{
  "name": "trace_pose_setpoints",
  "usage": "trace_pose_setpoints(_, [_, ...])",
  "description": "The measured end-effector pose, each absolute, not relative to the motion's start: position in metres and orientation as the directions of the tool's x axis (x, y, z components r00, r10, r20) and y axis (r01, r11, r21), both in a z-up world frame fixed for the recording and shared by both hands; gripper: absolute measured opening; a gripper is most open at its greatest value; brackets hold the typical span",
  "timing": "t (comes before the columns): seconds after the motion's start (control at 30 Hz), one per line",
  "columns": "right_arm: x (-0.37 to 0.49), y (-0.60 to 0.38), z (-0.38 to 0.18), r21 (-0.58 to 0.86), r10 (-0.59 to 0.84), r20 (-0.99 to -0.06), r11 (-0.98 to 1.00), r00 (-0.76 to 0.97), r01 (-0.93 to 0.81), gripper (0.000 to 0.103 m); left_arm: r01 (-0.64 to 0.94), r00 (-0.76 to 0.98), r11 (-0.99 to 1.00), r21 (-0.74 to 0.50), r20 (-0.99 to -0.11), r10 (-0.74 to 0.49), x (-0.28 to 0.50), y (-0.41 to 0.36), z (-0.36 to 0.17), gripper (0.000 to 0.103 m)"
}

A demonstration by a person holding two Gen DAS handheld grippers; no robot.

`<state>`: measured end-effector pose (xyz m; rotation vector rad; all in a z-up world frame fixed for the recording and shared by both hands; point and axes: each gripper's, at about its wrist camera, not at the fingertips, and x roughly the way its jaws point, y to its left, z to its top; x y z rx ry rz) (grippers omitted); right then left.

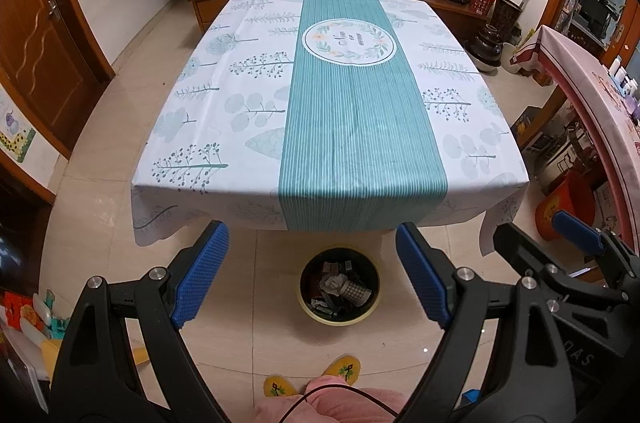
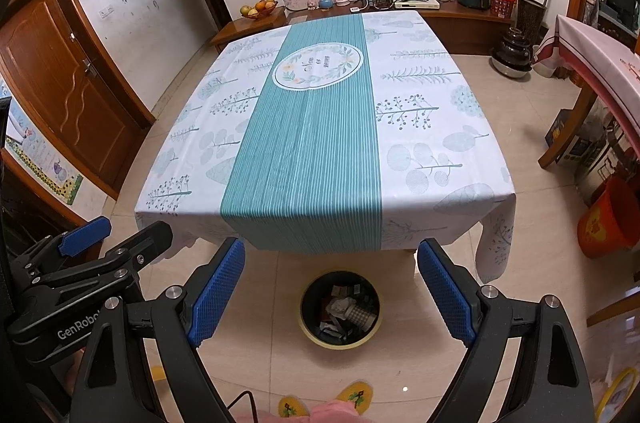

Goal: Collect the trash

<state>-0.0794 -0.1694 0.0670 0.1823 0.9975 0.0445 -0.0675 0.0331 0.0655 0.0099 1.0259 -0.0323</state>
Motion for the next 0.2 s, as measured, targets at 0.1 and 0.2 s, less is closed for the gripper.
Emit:
trace_pose_setpoints(0.1, [-0.0787, -0.1695, 0.0658, 0.172, 0.12, -0.83, 0.984, 0.544, 0.044, 0.089, 0.032, 0.518, 0.999, -0.006, -0.855, -0.021, -0.0675, 0.0362, 0.0643, 0.084])
trace_pose_setpoints(0.2, [-0.0788, -0.1689, 0.0657, 0.172, 0.12, -0.831, 0.984, 0.543, 0.046, 0.089, 0.034, 0.516, 0.999, -0.007, -0.856, -0.024, -0.0673, 0.0342, 0.0654, 0.083])
